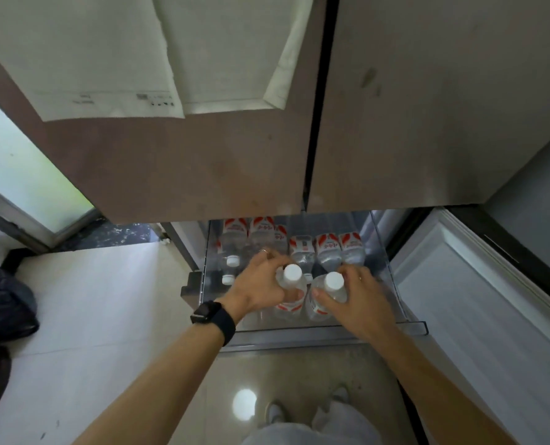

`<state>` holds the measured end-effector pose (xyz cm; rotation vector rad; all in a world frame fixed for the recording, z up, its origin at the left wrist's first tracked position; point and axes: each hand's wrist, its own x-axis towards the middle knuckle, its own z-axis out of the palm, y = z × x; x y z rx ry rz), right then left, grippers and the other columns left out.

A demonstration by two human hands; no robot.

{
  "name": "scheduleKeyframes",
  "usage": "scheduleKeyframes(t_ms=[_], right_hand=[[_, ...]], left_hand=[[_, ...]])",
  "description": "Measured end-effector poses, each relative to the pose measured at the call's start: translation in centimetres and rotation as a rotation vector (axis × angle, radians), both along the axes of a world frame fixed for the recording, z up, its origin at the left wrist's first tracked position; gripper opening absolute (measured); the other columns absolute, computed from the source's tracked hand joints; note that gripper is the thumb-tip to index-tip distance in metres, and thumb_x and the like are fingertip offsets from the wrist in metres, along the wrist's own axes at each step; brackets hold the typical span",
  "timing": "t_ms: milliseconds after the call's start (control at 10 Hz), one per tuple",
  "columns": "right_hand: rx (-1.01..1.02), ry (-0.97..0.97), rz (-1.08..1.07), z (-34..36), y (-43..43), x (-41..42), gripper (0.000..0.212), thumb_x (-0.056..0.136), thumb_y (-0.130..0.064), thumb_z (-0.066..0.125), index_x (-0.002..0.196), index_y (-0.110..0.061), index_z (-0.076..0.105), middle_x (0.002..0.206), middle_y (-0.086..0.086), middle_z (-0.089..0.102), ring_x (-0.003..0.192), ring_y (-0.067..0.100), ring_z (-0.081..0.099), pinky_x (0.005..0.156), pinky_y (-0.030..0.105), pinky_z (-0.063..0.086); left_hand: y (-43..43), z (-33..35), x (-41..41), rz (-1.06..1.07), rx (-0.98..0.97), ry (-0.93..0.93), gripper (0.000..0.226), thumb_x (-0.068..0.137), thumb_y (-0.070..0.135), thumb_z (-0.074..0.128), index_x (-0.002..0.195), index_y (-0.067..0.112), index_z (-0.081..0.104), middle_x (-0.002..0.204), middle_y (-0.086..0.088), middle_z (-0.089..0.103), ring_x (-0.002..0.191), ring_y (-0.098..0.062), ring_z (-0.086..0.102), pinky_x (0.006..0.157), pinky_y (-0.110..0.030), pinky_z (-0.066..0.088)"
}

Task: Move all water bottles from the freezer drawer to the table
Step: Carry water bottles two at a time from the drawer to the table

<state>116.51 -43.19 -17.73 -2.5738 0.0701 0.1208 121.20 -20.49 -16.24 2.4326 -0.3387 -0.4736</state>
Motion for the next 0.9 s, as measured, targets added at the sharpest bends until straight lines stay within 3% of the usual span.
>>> scheduleKeyframes(t_ms=[100,200,300,400,500,600,700,800,900], right_hand=[[0.241,0.121,0.041,-0.8,0.2,0.4,0.096,0.053,-0.081,0.073,0.135,-0.037,0.048,0.136,-0.012,0.052,0.120,0.011,0.053,0.099,0.041,0.049],[0.261,0.199,0.082,-1.6,0.4,1.2,0.083,0.051,-0.074,0.082,0.123,-0.047,0.048,0.114,-0.020,0.063,0.103,0.002,0.061,0.091,0.035,0.054],[0.259,0.218,0.068,-1.7,0.1,1.0,0.098,0.043,-0.078,0.081,0.126,-0.037,0.050,0.105,-0.019,0.065,0.096,0.001,0.061,0.084,0.020,0.053],[0.228,0.006,0.069,-2.3,-0.3,1.0,0.087,0.050,-0.061,0.090,0.122,-0.023,0.059,0.086,-0.029,0.064,0.087,-0.008,0.060,0.086,0.014,0.040],[0.468,-0.092,-0.089,0.6,1.8,1.8,0.051,0.054,-0.050,0.089,0.092,-0.038,0.058,0.060,-0.009,0.055,0.047,0.016,0.054,0.048,0.084,0.010],[0.291,0.118,-0.108,0.9,1.4,0.1,0.032,0.073,-0.035,0.083,0.094,-0.033,0.058,0.083,-0.009,0.065,0.081,0.016,0.067,0.071,0.028,0.054],[0.399,0.010,-0.199,1.5,-0.6,-2.2,0.048,0.065,-0.036,0.090,0.103,-0.035,0.060,0.091,-0.015,0.067,0.088,0.009,0.066,0.075,0.023,0.050],[0.484,-0.099,-0.166,4.2,-1.3,-3.4,0.069,0.051,-0.055,0.087,0.113,-0.042,0.060,0.096,-0.022,0.068,0.092,0.001,0.065,0.077,0.025,0.052],[0.495,-0.181,-0.113,6.7,-1.5,-5.6,0.075,0.048,-0.064,0.084,0.117,-0.051,0.055,0.102,-0.026,0.067,0.096,0.000,0.065,0.080,0.028,0.054]], left_hand=[[-0.2,-1.3,-0.9,-0.001,-0.136,0.086,0.093,0.063,0.046,0.091,0.142,0.038,0.043,0.141,0.003,0.042,0.130,-0.018,0.041,0.110,-0.039,0.040],[-0.8,-2.8,-1.3,0.006,-0.166,0.075,0.086,0.065,0.042,0.090,0.137,0.036,0.044,0.136,0.006,0.050,0.124,-0.015,0.051,0.105,-0.042,0.047],[-1.4,-3.7,-1.5,0.048,-0.163,0.038,0.067,0.067,0.044,0.086,0.122,0.037,0.048,0.119,0.014,0.058,0.105,-0.010,0.059,0.090,-0.040,0.054],[-1.7,-4.1,-1.1,0.034,-0.136,0.017,0.062,0.069,0.041,0.085,0.117,0.037,0.047,0.112,0.016,0.061,0.099,-0.009,0.061,0.086,-0.034,0.054],[-1.8,-3.8,-1.0,0.024,-0.134,-0.016,0.058,0.072,0.037,0.087,0.115,0.033,0.049,0.110,0.013,0.063,0.098,-0.012,0.062,0.083,-0.030,0.052],[-1.6,-2.8,-1.9,0.058,-0.173,-0.072,0.060,0.073,0.041,0.087,0.118,0.035,0.048,0.111,0.016,0.061,0.100,-0.008,0.059,0.085,-0.027,0.048],[-0.9,-0.5,-3.1,0.132,-0.252,-0.147,0.063,0.072,0.040,0.088,0.119,0.042,0.046,0.110,0.022,0.061,0.102,-0.003,0.059,0.090,-0.028,0.051],[-0.3,2.7,-5.0,0.204,-0.306,-0.264,0.066,0.071,0.040,0.090,0.121,0.044,0.047,0.112,0.023,0.061,0.104,0.000,0.058,0.091,-0.021,0.048],[0.4,5.9,-8.4,0.278,-0.325,-0.390,0.067,0.070,0.043,0.089,0.120,0.048,0.045,0.110,0.031,0.058,0.102,0.007,0.054,0.087,-0.010,0.042]])
